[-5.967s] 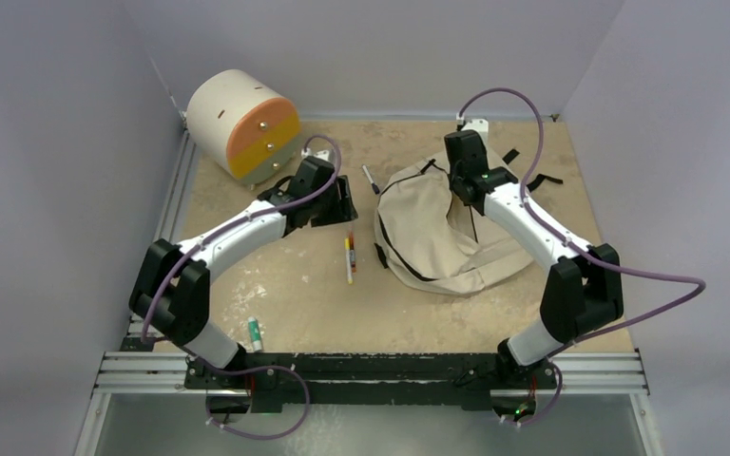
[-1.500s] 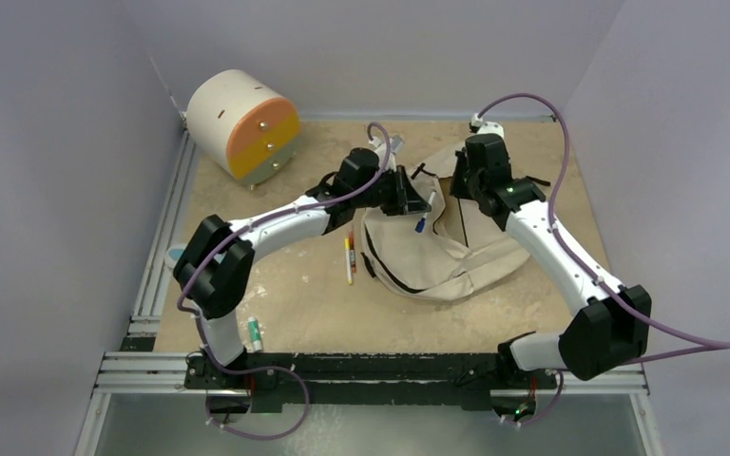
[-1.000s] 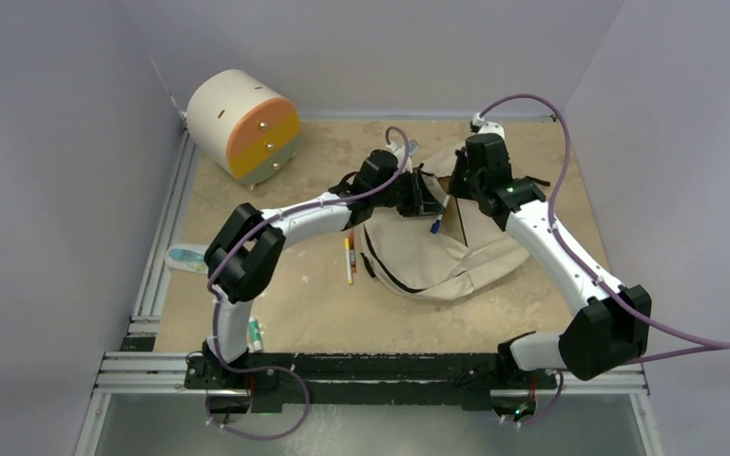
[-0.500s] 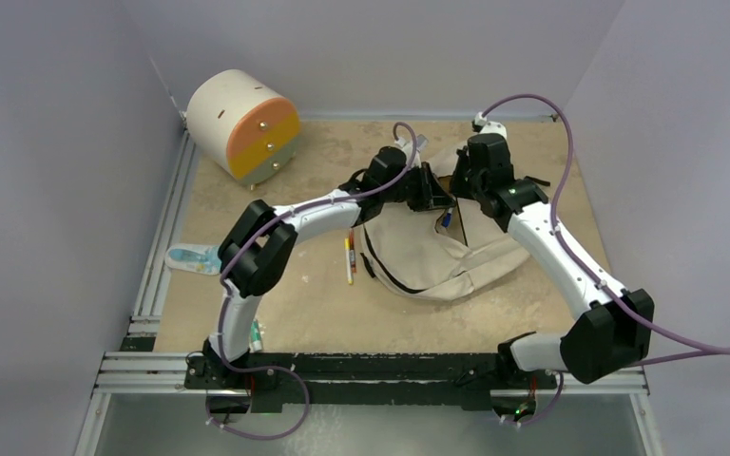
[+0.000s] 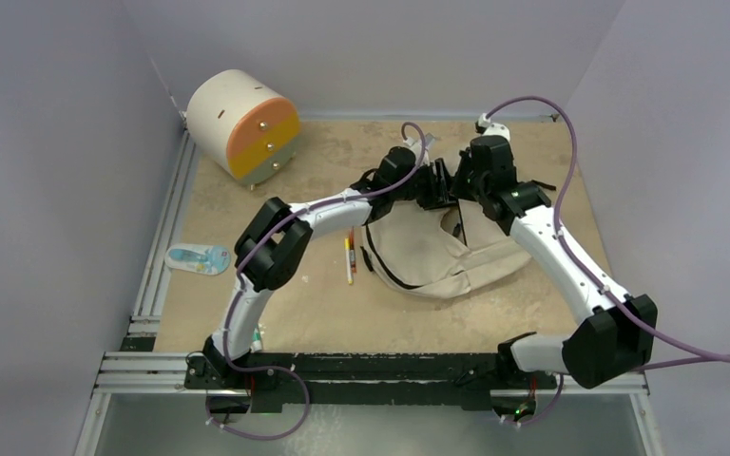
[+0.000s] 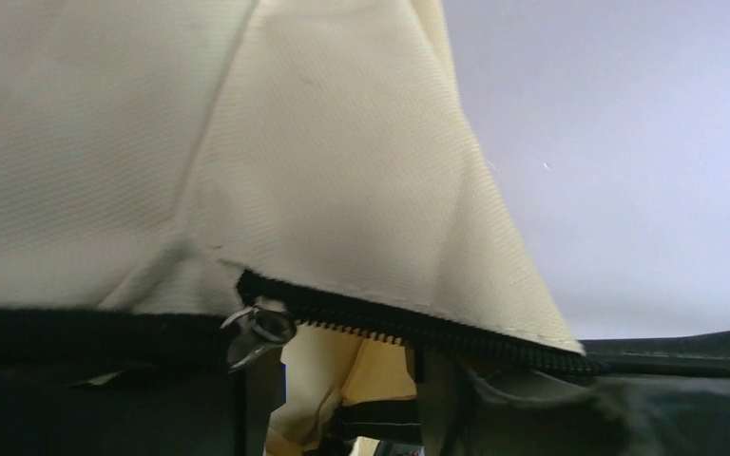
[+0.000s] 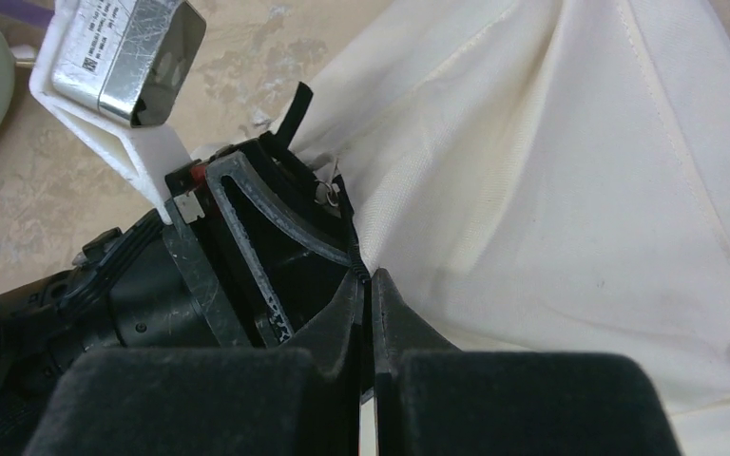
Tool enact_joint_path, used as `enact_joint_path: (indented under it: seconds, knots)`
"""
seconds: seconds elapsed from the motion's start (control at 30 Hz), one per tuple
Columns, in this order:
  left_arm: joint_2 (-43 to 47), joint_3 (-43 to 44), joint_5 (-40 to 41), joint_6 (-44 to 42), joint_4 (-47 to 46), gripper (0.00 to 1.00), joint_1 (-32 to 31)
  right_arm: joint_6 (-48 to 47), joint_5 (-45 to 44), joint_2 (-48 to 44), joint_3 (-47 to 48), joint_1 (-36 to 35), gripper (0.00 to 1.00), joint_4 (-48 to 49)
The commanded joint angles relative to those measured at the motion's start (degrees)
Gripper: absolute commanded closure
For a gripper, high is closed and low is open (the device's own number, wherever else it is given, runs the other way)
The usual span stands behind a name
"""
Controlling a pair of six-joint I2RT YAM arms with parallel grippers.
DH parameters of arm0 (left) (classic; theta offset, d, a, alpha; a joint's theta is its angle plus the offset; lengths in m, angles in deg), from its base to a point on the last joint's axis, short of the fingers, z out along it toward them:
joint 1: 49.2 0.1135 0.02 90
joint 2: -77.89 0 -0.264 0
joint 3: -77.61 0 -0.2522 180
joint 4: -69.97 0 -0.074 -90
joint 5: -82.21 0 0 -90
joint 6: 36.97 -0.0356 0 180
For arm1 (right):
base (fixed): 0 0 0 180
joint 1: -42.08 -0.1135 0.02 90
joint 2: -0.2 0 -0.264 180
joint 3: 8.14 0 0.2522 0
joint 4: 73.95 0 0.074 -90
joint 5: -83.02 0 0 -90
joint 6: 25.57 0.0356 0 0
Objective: Pack the student bag
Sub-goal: Place the stationery in the student bag.
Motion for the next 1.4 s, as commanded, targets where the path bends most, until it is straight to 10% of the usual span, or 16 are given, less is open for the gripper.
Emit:
enact_joint_path:
  seconds: [0.0,0.63,1.0,1.37]
  knots:
    - [5.89,-2.59,0.46,-3.04,-0.97,0.46,-0.26,1.03,-2.14,-4.01,0.67,-0.36,1.0,6.05]
    - [36.05,-28.62,12.79,-12.71,17.79,0.46,3.71,-2.91,-8.77,-0.86,-1.92,5.68,1.0,8.09]
    - [33.86,-28.86,35.49,-19.04,35.23,0.49,5.12,-3.11,-6.85,-1.14,-3.23,5.89,1.0,8.1]
    - [30.32,-28.89,37.45,-18.54,37.15,0.49,6.1,-3.24,-6.25,-1.97,-4.31,5.85,1.0,7.88]
